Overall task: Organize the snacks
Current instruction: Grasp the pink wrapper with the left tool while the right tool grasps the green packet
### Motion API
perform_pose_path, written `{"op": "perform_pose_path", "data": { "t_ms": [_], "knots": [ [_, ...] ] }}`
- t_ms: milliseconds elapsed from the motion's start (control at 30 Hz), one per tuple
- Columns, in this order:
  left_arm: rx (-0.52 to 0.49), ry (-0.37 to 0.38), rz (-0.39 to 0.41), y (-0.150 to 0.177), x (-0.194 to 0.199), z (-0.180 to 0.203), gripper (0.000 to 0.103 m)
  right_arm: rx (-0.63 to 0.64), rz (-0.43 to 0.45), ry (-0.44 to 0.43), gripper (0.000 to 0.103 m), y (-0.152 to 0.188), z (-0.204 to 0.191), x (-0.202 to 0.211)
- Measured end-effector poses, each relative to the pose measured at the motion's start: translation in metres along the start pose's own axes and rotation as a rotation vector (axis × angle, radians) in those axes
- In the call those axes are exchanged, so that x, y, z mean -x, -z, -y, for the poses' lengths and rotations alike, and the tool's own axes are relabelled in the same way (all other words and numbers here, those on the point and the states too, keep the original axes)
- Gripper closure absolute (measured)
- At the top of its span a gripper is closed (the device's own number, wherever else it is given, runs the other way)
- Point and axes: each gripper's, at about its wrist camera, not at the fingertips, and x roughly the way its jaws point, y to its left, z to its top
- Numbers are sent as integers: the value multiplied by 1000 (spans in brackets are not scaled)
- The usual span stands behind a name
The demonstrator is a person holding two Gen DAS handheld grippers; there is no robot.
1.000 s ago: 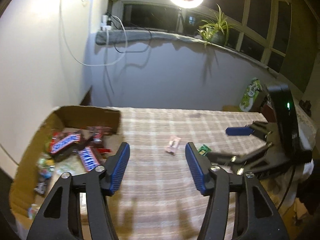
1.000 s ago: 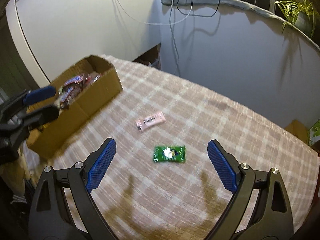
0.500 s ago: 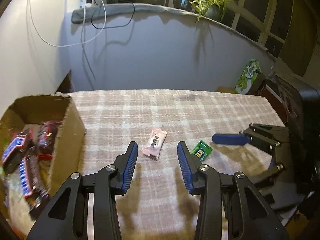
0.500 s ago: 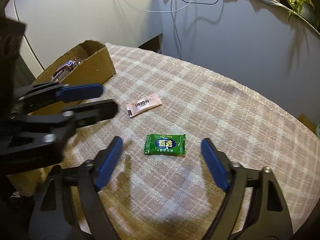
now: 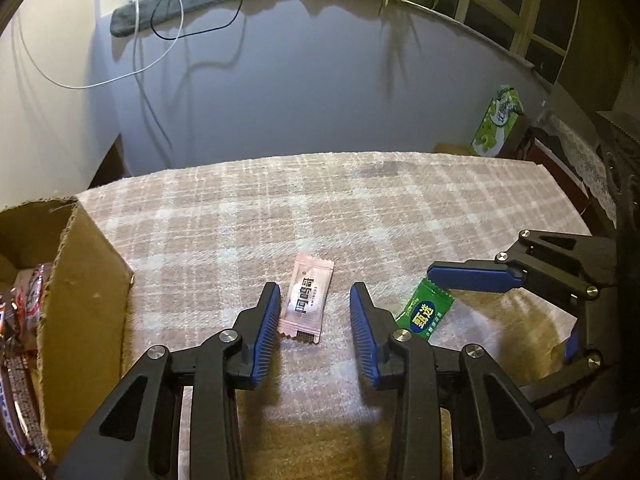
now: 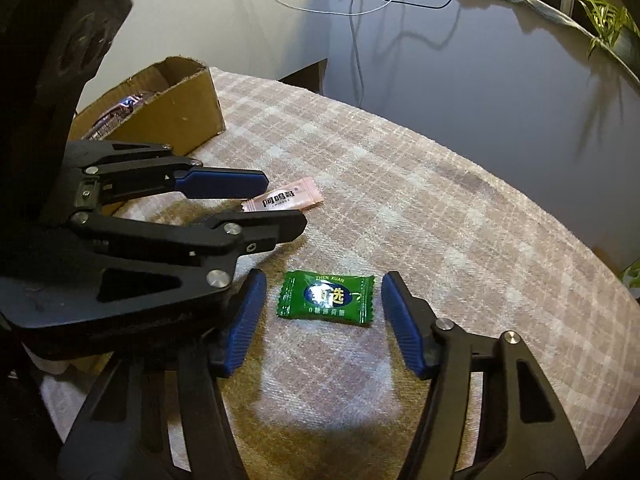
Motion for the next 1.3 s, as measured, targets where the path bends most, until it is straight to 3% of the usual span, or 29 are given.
{"op": "perform_pose_path", "data": {
  "t_ms": [100, 167, 333, 800, 1300],
  "knots": [
    [-20, -14, -4, -1, -3, 3, 78, 21, 1, 16, 45, 1, -3, 0],
    [-27, -31, -4, -2, -4, 3, 85, 23, 4, 15, 53, 2, -3, 1],
    [-29, -38, 2, -1, -4, 5, 86, 13, 11, -1, 64, 3, 1, 4],
    [-5, -47, 40, 0, 11, 5, 86, -21, 47, -24, 66, 8, 6, 18],
    [3, -60, 124, 5, 61, 7, 86, 4, 95, 2, 66, 3, -13, 53]
  ]
}}
